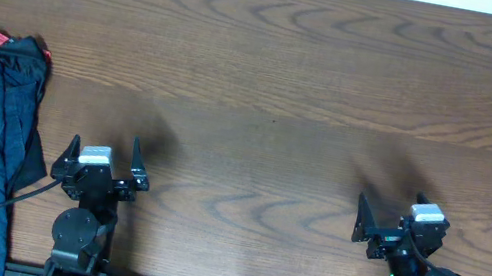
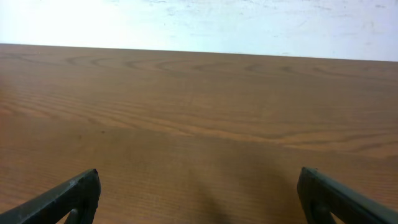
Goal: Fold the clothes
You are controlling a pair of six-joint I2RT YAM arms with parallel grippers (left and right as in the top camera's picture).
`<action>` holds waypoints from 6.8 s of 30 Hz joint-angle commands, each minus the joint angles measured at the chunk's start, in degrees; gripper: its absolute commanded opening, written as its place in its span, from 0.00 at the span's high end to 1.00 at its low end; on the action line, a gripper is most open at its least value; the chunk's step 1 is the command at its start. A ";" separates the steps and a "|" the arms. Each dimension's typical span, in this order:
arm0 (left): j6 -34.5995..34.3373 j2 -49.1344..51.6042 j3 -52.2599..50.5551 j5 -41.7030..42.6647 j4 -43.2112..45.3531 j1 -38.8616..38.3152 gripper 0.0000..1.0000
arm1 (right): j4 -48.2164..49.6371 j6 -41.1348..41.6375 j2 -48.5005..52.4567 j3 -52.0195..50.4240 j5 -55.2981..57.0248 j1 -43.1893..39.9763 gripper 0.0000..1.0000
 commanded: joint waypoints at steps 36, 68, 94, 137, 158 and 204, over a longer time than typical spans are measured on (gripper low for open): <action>-0.46 -0.39 -1.92 -0.26 -0.57 -0.17 0.02 | -0.04 0.00 -0.28 -0.17 -0.39 0.46 0.01; -5.60 -0.26 -0.22 7.08 2.45 -0.17 0.02 | -4.55 13.97 3.67 3.87 -5.40 0.46 0.01; -8.20 48.89 57.61 13.57 -42.16 -0.17 0.02 | -42.07 4.39 70.47 56.33 -12.81 0.61 0.01; -18.99 98.68 85.94 6.97 -67.25 41.88 0.02 | -53.35 -0.74 69.83 56.35 -14.53 0.61 0.01; -18.47 113.42 85.94 4.46 -64.59 48.96 0.06 | -54.10 -1.14 69.83 56.35 -14.53 0.61 0.01; -18.29 121.04 85.59 4.50 -59.52 49.90 0.94 | -55.17 -1.14 69.83 56.35 -14.47 0.61 0.01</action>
